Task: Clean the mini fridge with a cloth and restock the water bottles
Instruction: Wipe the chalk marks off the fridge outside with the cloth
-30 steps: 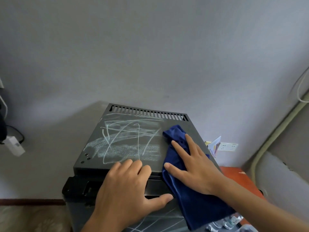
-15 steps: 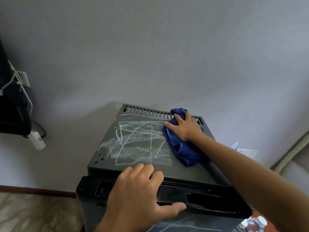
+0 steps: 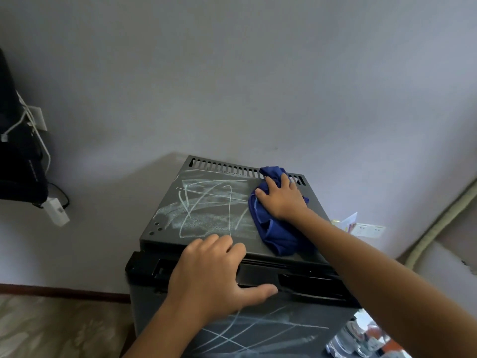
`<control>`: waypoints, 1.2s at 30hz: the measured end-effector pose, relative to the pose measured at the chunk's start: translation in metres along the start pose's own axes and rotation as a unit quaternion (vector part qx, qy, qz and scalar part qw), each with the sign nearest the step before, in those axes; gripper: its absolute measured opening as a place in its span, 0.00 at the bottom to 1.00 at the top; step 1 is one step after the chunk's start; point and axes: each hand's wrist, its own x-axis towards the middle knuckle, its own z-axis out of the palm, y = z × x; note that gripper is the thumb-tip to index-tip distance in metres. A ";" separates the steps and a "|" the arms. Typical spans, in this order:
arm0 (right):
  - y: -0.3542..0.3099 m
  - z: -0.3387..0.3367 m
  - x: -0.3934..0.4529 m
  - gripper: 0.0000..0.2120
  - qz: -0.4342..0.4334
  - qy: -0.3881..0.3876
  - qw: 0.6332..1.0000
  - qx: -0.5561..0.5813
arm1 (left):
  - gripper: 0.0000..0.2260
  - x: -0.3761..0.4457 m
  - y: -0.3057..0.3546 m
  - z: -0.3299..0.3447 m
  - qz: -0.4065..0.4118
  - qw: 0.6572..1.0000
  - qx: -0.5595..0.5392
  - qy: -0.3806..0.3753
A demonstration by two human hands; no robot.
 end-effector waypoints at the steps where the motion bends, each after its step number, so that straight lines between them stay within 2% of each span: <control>1: 0.002 0.002 -0.014 0.31 -0.005 -0.003 1.000 0.007 | 0.31 0.000 0.000 0.000 -0.001 1.000 0.000 0.002; 4: 0.011 0.008 -0.062 0.31 -0.024 -0.003 1.000 -0.001 | 0.31 -0.001 0.001 0.001 -0.001 1.000 -0.002 0.001; 9: 0.009 -0.001 -0.136 0.28 -0.023 0.064 0.997 0.049 | 0.30 -0.002 0.000 0.001 0.000 1.000 -0.012 0.001; 11: 0.005 -0.007 -0.157 0.30 -0.019 0.079 0.995 0.061 | 0.30 -0.003 -0.001 0.000 0.010 1.000 -0.015 0.002; 13: 0.001 -0.010 -0.168 0.35 -0.028 0.079 0.995 0.062 | 0.29 -0.004 -0.004 -0.001 0.027 1.000 -0.016 -0.001; 16: -0.004 -0.009 -0.169 0.34 -0.043 0.060 0.997 0.020 | 0.29 -0.006 -0.018 -0.006 0.054 0.998 -0.002 -0.013; 19: -0.004 -0.012 -0.142 0.31 -0.059 0.026 0.998 -0.006 | 0.31 -0.005 -0.037 -0.014 0.069 0.997 0.019 -0.026; 22: 0.003 -0.011 -0.087 0.31 -0.083 -0.001 0.996 -0.021 | 0.31 -0.006 -0.042 -0.017 0.079 0.996 0.016 -0.033; 30: 0.001 -0.007 0.071 0.30 -0.065 -0.037 0.997 0.033 | 0.32 -0.005 -0.037 -0.015 0.069 0.997 0.012 -0.042; 36: 0.003 -0.005 0.088 0.26 -0.069 -0.021 0.996 0.061 | 0.32 -0.002 -0.036 -0.014 0.054 0.997 0.015 -0.049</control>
